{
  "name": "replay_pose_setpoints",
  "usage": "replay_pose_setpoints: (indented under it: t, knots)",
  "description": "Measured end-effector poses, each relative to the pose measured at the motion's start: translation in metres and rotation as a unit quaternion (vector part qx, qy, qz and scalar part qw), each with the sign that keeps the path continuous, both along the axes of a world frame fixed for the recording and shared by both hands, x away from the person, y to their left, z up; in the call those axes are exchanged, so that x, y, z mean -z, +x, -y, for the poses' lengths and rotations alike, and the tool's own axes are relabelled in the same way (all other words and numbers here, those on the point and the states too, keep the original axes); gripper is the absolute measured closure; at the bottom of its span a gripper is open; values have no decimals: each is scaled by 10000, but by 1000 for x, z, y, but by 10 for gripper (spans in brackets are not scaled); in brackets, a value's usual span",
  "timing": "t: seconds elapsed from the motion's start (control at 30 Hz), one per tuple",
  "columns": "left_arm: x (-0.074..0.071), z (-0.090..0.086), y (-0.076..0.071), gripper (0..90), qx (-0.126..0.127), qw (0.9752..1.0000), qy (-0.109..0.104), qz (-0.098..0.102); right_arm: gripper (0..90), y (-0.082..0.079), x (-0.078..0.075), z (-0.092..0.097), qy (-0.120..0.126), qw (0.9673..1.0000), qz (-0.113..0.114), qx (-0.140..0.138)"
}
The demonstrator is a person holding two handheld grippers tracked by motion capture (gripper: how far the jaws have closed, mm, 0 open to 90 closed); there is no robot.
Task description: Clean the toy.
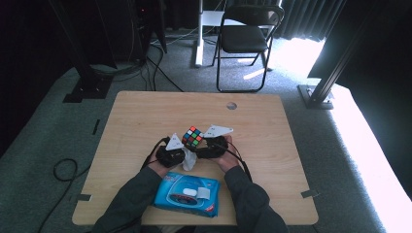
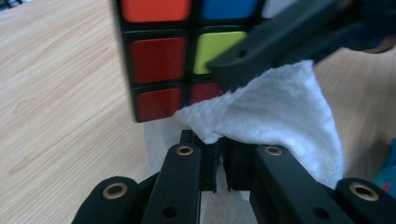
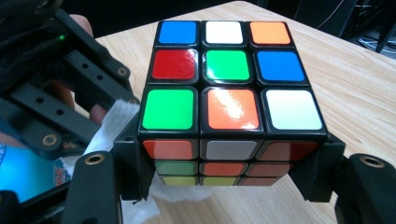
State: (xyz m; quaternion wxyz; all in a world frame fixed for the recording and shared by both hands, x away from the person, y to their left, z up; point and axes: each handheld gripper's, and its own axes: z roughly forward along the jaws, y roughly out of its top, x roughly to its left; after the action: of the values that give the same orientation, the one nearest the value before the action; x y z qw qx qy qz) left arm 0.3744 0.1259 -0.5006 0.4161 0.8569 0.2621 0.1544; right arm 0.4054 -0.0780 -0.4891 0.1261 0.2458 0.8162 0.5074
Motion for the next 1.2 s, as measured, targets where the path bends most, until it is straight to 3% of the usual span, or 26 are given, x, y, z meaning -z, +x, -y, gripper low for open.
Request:
replay_pose_setpoints:
  t: [0.27,0.77,1.03,1.2]
  knots:
    - [1,-1,1,846,-20,10000,-9,4,341,0,0,-1,13,10000,-10,-4]
    - [7,-17,14,834,-535,9985,-133,-33,341,-1,1,-5,-15,9999,-61,-84]
    - [7,-13,15,836,-526,9985,-134,-61,341,0,1,-6,38,9999,-95,-56]
    - [5,-7,13,838,-358,9993,-130,-61,341,2,1,-4,140,9997,-174,-33]
